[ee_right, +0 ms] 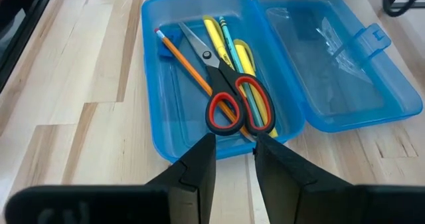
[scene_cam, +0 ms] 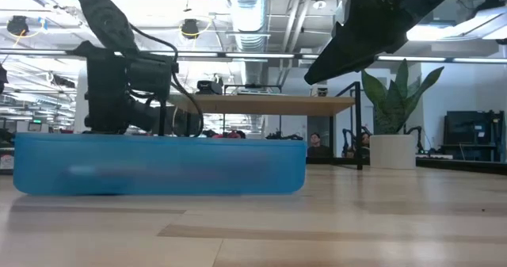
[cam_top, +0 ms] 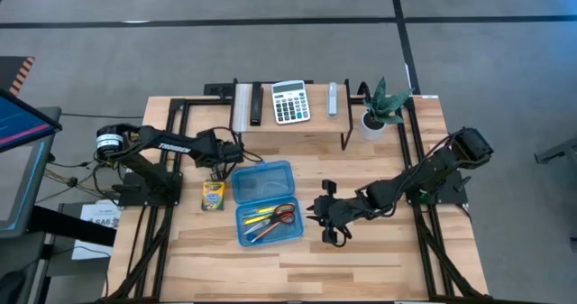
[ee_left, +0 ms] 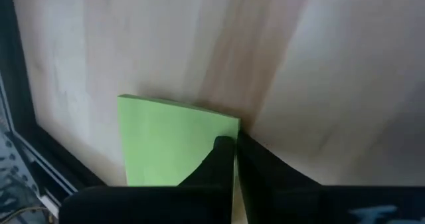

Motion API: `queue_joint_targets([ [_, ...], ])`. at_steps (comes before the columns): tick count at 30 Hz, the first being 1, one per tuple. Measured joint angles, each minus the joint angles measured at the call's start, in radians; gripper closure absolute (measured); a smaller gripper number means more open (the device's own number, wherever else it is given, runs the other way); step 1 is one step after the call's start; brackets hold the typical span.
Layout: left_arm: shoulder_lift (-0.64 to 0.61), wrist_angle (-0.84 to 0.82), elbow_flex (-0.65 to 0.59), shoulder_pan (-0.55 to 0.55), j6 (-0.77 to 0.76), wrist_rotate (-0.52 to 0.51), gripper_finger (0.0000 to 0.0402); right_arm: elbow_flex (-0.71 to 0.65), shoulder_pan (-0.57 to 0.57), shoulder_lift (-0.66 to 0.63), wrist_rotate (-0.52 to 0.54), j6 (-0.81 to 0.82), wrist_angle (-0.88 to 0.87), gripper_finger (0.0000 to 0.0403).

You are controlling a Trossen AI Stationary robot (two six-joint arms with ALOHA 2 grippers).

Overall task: Pack school essentials
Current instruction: Put the green sticky note into the blue supply box

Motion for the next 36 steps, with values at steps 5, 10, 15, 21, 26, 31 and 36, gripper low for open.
queue_joint_targets([
  [5, 0.0, -0.07, 0.05, -0.067, -0.062, 0.006, 0.0401, 0.0, 0.0, 0.0, 0.0, 0.0, 0.0, 0.028],
  [10, 0.0, -0.164, 0.138, -0.135, -0.113, -0.023, 0.0401, 0.0, 0.0, 0.0, 0.0, 0.0, 0.0, 0.028],
  [15, 0.0, -0.273, 0.239, -0.216, -0.176, -0.05, 0.0401, 0.0, 0.004, 0.0, 0.0, 0.0, 0.0, 0.028],
  [21, -0.002, -0.363, 0.319, -0.31, -0.242, -0.051, 0.0401, 0.0, 0.004, 0.0, 0.0, 0.0, -0.006, 0.028],
  [26, -0.002, -0.343, 0.279, -0.296, -0.255, 0.001, 0.0388, 0.0, 0.008, 0.0, 0.0, 0.007, -0.006, 0.028],
  [31, -0.002, -0.264, 0.192, -0.235, -0.236, 0.039, 0.0318, 0.0, 0.022, 0.0, 0.0, 0.008, -0.007, 0.028],
  [36, -0.002, -0.183, 0.131, -0.164, -0.179, 0.048, 0.0235, 0.0, 0.022, 0.0, 0.0, 0.007, -0.007, 0.028],
])
